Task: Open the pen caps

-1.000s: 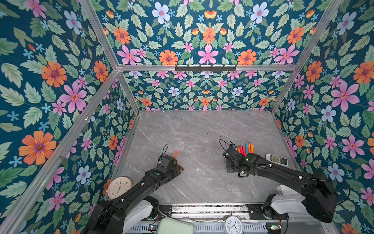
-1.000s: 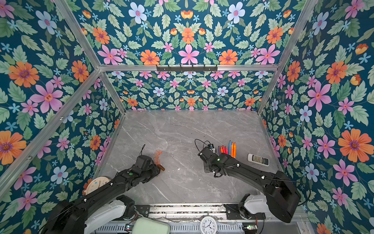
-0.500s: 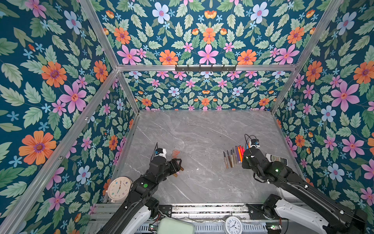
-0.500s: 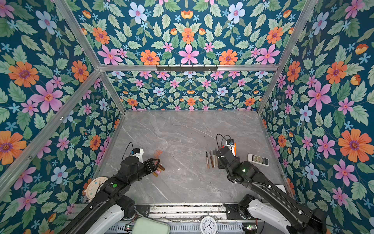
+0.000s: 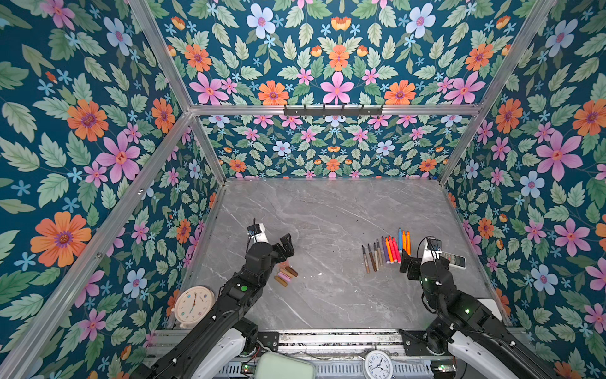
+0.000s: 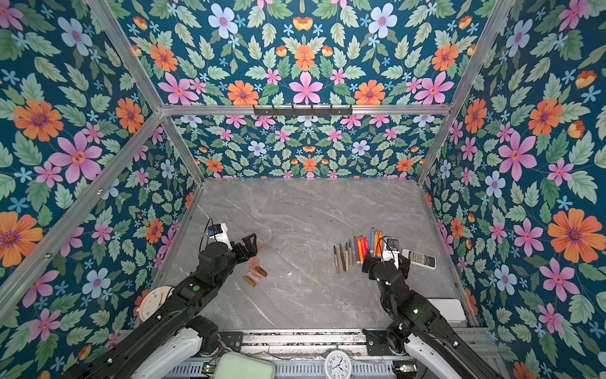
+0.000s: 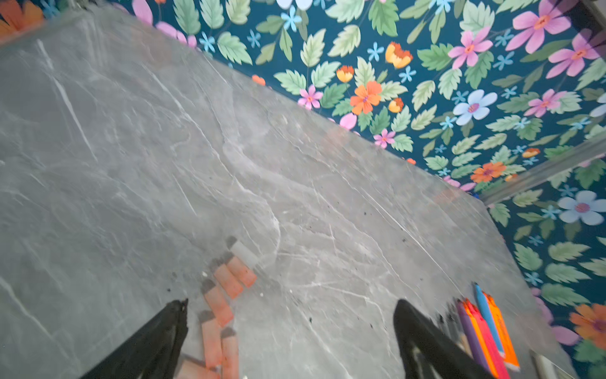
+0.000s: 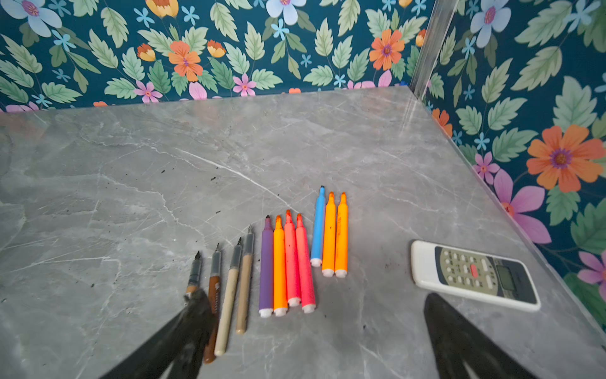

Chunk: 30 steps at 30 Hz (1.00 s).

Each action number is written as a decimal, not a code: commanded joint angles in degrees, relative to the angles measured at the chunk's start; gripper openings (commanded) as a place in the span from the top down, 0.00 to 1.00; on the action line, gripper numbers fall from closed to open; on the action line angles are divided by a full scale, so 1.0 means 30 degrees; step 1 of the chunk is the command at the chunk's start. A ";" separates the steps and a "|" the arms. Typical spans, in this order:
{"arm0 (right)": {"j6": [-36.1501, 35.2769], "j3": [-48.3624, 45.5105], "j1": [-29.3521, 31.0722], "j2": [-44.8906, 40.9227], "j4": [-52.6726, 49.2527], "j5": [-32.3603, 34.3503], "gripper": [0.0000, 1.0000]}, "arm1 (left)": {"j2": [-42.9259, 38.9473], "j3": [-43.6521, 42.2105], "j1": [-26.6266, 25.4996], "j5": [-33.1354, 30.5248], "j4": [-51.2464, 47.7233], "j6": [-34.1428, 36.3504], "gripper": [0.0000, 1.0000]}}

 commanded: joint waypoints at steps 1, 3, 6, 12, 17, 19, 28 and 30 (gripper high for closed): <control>-0.3654 -0.1209 0.0025 -0.0502 0.4901 0.0999 0.01 | 0.0600 -0.1145 0.0018 -0.3210 0.5141 0.2295 0.00; -0.4839 -0.1854 -0.0002 -0.0187 0.6674 0.1054 0.01 | 0.1372 -0.2049 0.0016 -0.4229 0.7533 0.3241 0.00; -0.6559 -0.2543 -0.0033 0.1251 0.9673 0.2004 0.01 | 0.3057 -0.3500 0.0018 -0.4906 1.2304 0.5169 0.00; -0.6888 -0.2846 -0.2747 0.4388 1.3647 0.0603 0.01 | 0.6266 -0.4236 0.0043 -0.6987 1.7733 0.9903 0.00; -0.3820 -0.3301 -0.9608 0.6001 1.4607 -0.4448 0.01 | 0.8417 -0.5297 0.0076 -0.9227 2.3565 1.2918 0.00; -0.3139 -0.3817 -1.0994 0.6413 1.6132 -0.5819 0.01 | 0.8885 -0.5673 0.0105 -0.8917 2.5003 1.3965 0.00; -0.4134 -0.3010 -1.1166 1.3434 2.2329 -0.6521 0.01 | 1.2996 -0.5345 0.0835 -1.1492 3.0172 1.6503 0.01; -0.3743 -0.2768 -1.1341 1.4536 2.2147 -0.6688 0.01 | 1.3113 -0.5163 0.1088 -1.1480 3.0356 1.6532 0.00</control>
